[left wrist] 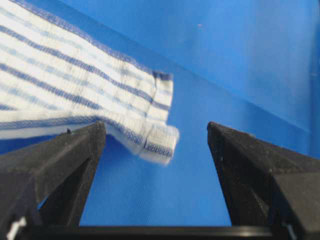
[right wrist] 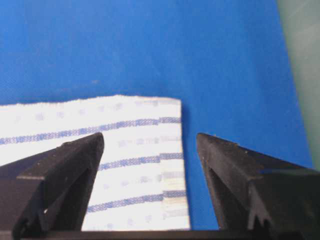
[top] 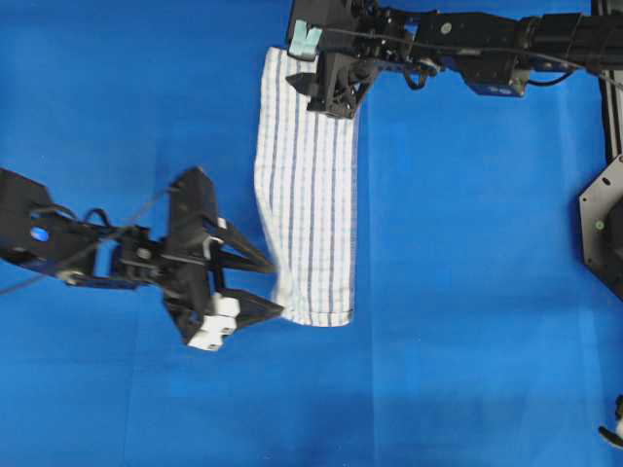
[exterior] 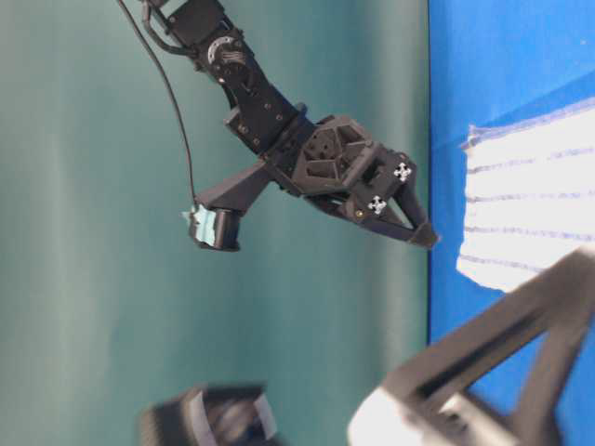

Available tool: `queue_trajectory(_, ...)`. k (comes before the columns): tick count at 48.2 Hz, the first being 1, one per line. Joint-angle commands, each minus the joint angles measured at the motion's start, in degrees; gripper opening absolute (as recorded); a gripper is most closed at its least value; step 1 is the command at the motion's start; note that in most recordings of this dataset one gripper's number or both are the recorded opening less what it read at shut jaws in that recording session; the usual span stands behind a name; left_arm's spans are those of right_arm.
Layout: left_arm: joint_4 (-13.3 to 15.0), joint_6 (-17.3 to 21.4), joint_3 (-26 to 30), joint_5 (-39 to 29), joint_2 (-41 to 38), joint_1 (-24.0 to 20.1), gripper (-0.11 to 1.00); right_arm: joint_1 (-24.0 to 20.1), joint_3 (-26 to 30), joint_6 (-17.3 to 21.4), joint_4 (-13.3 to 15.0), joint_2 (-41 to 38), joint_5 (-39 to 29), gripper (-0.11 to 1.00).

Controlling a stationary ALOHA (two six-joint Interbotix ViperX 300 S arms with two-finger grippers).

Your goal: Fold the blue towel.

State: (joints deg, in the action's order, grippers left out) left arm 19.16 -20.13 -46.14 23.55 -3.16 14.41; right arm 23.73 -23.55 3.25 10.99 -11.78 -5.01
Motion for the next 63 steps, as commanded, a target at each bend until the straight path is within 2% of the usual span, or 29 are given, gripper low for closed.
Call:
queue_trajectory(1,-0.1,0.0,-1.1,-0.9,5.3,0.4,0.77,0.0,0.5,-0.1,0.1,3.7,-0.4,0.82)
queue_trajectory(9,-0.1,1.1,-4.3,-3.7,13.3,0.0,0.77,0.0,-0.7,-0.1,0.1,7.5,-3.0,0.82)
queue_trajectory(16,-1.1,3.5,-6.5,-4.7,18.9,-2.6,0.77,-0.1,-3.0,0.4,0.1,11.6,-4.5,0.82)
queue_trajectory(21,-1.2,7.9,-7.7,-5.6,22.0,-6.1,0.77,-0.3,-5.1,0.7,-0.2,14.8,-4.5,0.82)
queue_trajectory(32,-1.1,20.4,-7.8,-8.0,26.2,-14.2,0.77,-1.8,-11.2,2.3,-1.2,23.1,-4.2,0.82)
queue_trajectory(38,-1.1,24.6,-7.8,-9.1,27.7,-17.4,0.77,-3.3,-14.6,4.2,-1.3,27.3,-4.1,0.82)
queue_trajectory(53,-1.1,29.9,-8.2,-13.5,30.7,-20.9,0.77,-7.0,-22.6,9.7,-1.2,37.0,-4.4,0.82)
queue_trajectory(63,-1.1,31.4,-7.4,-13.7,29.4,-21.7,0.77,-7.4,-24.1,11.0,-1.3,37.6,-4.2,0.82)
